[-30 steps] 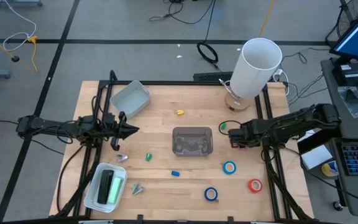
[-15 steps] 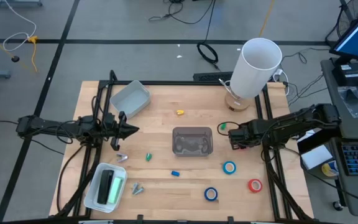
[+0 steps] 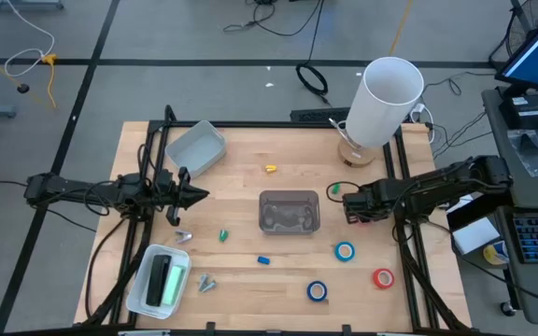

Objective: Pick and place Stapler, Stapler remover, tape
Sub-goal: Put the pink tape into the grey bin

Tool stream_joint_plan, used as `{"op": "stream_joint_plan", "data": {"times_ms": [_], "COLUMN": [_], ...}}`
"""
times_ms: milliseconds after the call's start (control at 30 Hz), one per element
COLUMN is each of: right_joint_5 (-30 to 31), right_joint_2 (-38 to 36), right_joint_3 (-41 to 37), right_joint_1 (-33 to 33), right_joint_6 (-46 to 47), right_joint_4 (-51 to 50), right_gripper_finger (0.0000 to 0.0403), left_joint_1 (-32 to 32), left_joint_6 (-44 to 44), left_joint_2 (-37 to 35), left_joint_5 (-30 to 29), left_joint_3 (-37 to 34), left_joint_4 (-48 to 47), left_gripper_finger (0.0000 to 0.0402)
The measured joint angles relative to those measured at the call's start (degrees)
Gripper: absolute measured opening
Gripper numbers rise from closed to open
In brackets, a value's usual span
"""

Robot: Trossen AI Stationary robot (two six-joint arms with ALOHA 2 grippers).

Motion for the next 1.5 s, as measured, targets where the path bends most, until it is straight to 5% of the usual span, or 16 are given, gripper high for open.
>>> {"op": "stream_joint_plan", "data": {"times_ms": [133, 700, 1033, 1500], "right_joint_5": [-0.1, -0.9, 0.9, 1.0], "right_joint_2": [0.0, -12.0, -21.9, -22.5], "right_joint_3": [0.0, -0.2, -0.1, -0.1], "right_joint_1": [0.0, 0.1, 0.1, 0.1], "right_joint_6": [-0.1, 0.1, -1.6, -11.3], "right_joint_4": [0.1, 2.4, 19.4, 43.4], "right_gripper_finger": [0.0032, 0.0032, 0.0032, 0.0032], "left_joint_1": [0.0, 0.0, 0.0, 0.0], "left_joint_6": [0.0, -0.4, -8.2, -14.0], "left_joint_2": [0.0, 0.0, 0.0, 0.0], "left_joint_5": [-0.4, -0.3, -0.3, -0.1], "left_joint_3": [0.0, 0.0, 0.0, 0.0], "left_joint_4": [0.0, 0.0, 0.0, 0.6], "left_gripper_finger": [0.0024, 0.0024, 0.0024, 0.0024]}}
